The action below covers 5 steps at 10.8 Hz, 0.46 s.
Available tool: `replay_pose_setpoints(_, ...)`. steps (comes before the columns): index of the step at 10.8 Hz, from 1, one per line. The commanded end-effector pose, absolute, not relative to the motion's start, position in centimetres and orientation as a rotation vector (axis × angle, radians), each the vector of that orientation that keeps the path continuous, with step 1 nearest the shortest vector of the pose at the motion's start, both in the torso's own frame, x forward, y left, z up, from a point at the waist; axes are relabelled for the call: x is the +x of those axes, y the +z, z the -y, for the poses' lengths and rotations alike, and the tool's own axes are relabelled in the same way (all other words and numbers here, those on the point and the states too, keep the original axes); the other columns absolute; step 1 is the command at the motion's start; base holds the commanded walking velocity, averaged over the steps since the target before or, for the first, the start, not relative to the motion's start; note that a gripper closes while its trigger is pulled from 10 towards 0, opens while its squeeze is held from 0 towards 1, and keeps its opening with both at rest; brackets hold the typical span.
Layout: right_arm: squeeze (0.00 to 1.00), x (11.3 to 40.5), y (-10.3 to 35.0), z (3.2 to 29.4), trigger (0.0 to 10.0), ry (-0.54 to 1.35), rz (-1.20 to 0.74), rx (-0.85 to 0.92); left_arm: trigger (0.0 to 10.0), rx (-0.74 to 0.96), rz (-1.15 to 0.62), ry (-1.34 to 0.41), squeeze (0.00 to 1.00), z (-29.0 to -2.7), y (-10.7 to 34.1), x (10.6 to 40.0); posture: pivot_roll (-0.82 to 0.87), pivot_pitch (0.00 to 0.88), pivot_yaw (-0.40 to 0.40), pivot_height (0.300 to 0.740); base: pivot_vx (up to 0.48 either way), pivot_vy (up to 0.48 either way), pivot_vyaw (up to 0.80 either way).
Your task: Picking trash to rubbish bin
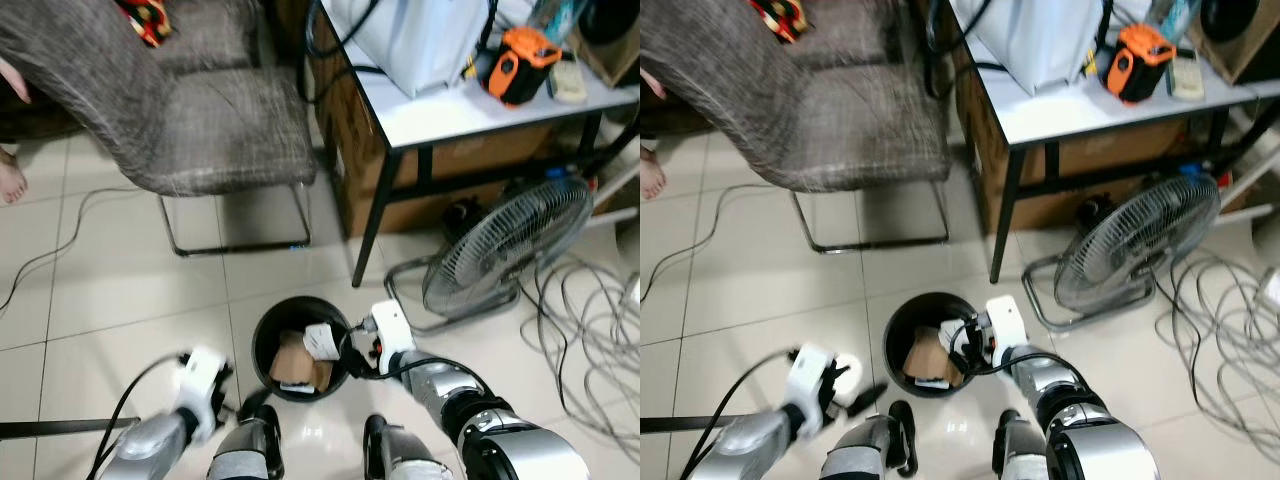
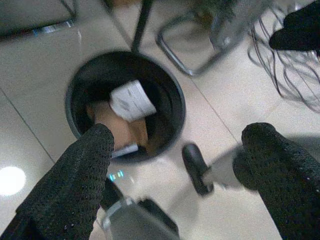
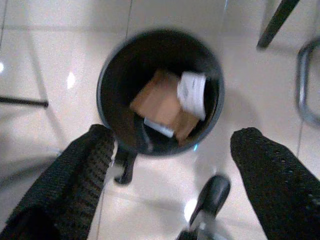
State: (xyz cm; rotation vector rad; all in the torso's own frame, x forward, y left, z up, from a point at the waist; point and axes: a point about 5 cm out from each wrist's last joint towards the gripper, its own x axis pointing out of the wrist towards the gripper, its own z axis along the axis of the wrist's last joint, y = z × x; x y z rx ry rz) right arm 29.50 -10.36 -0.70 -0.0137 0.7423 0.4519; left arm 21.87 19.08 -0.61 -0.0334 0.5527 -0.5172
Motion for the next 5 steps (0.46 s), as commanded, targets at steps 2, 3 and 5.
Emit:
replay_pose_setpoints(2,1.0,29.9,-0.3,10.6,10.0,0.442,-0.707,0.0,10.0,-0.056,-0.523,-0.449,0.0,-19.2,-0.4,22.2,-0.03,0.165,0.005,0.74,0.0,0.0,0.0)
replay_pose_setpoints(3,1.0,30.5,0.5,10.9,10.0,0.43,-0.641,-0.014,10.0,-0.044,-0.432,-0.393,0.0,-18.9,1.0,23.6,-0.03,0.147,0.009,0.74,0.0,0.0,0.0)
replay_pose_setpoints(5,0.44,31.9,2.5,11.0,10.0,0.402,-0.486,-0.043,10.0,0.007,-0.352,-0.295,0.0,-19.1,2.2,24.9,-0.04,0.126,0.014,0.74,0.0,0.0,0.0)
